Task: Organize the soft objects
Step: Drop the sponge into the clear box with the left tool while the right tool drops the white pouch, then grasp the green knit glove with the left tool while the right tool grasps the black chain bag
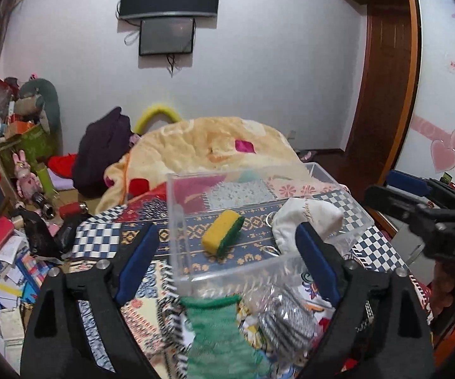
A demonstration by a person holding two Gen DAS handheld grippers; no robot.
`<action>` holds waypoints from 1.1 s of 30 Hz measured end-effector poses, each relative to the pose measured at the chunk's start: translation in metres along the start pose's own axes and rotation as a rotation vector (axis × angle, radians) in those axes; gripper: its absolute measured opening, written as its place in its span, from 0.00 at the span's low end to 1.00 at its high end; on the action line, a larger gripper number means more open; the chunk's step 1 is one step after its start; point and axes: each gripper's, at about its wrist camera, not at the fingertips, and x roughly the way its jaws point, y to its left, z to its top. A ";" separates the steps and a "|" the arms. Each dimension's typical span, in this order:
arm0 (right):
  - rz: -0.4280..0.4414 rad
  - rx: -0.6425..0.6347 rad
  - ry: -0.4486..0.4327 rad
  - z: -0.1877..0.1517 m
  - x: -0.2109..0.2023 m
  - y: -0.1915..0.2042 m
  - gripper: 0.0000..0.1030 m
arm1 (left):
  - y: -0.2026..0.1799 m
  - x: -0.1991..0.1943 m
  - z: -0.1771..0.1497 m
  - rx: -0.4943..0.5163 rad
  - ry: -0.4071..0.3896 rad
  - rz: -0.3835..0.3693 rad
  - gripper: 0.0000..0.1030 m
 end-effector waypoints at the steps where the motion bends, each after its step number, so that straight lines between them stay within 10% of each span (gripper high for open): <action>1: -0.003 0.002 -0.005 -0.001 -0.005 0.002 0.82 | 0.001 -0.006 -0.002 0.002 -0.005 0.004 0.92; 27: -0.014 0.071 0.254 -0.104 -0.010 -0.003 0.82 | 0.016 0.009 -0.099 -0.039 0.232 0.009 0.94; 33: -0.048 0.055 0.291 -0.117 -0.007 -0.005 0.82 | 0.018 0.019 -0.101 -0.076 0.226 0.028 0.78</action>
